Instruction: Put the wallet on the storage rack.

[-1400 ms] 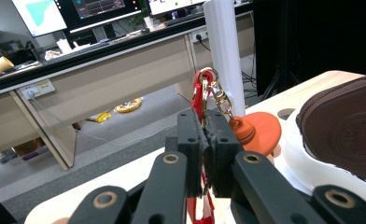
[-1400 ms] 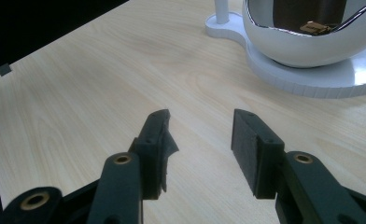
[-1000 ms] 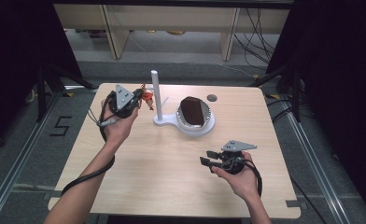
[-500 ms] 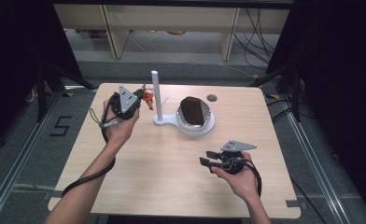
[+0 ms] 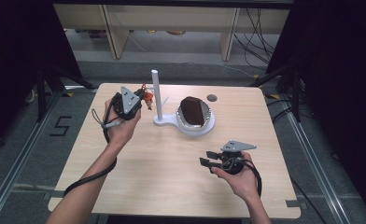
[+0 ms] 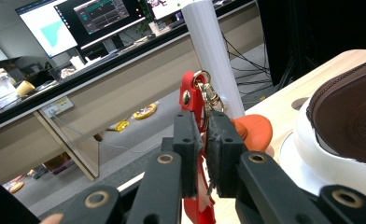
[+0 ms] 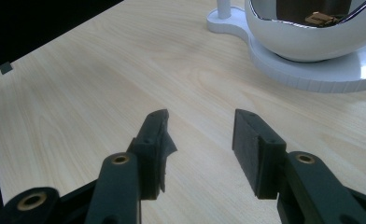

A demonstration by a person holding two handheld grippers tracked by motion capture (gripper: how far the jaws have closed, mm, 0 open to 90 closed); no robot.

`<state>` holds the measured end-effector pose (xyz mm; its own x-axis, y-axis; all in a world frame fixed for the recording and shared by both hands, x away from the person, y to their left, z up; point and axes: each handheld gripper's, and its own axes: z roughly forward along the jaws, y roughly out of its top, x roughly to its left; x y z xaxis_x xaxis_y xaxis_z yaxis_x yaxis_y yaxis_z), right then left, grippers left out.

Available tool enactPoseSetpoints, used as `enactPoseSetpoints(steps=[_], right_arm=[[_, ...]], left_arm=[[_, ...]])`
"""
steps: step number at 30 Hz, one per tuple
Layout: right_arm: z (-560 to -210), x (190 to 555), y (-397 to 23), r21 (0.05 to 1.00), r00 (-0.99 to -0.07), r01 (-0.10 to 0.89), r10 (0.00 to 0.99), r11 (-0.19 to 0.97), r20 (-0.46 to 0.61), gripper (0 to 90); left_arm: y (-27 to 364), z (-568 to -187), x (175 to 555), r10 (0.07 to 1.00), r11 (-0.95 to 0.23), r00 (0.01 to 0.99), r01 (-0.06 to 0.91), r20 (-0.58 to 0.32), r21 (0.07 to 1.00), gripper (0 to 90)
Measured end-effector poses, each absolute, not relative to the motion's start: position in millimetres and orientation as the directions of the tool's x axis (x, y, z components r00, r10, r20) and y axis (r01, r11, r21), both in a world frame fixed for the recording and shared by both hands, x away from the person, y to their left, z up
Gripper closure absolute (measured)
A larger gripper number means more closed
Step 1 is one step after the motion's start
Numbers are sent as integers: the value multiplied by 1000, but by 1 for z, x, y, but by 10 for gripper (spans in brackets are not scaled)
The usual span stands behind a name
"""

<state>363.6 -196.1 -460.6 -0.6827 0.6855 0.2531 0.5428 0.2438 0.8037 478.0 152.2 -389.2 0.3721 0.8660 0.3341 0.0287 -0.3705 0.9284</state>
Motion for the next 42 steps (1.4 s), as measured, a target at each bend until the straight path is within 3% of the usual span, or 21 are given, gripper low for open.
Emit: enactPoseSetpoints(steps=[2,14,26,34,42], right_arm=[[-461,366,-198,819,-701,508,681,268,212,561],[-463,364,-196,807,-691,534,679,250,247,560],[-464,364,-196,803,-694,538,676,258,248,558],[-466,366,-196,813,-704,516,674,268,224,555],[-466,365,-197,807,-702,522,676,275,224,554]], left_arm=[[152,-389,479,865,-372,373,31,335,928,816],[154,-393,481,856,-394,386,53,345,918,781],[160,-393,481,870,-366,377,63,317,929,881],[160,-389,478,889,-318,380,104,257,942,889],[163,-384,478,895,-299,366,67,256,952,890]])
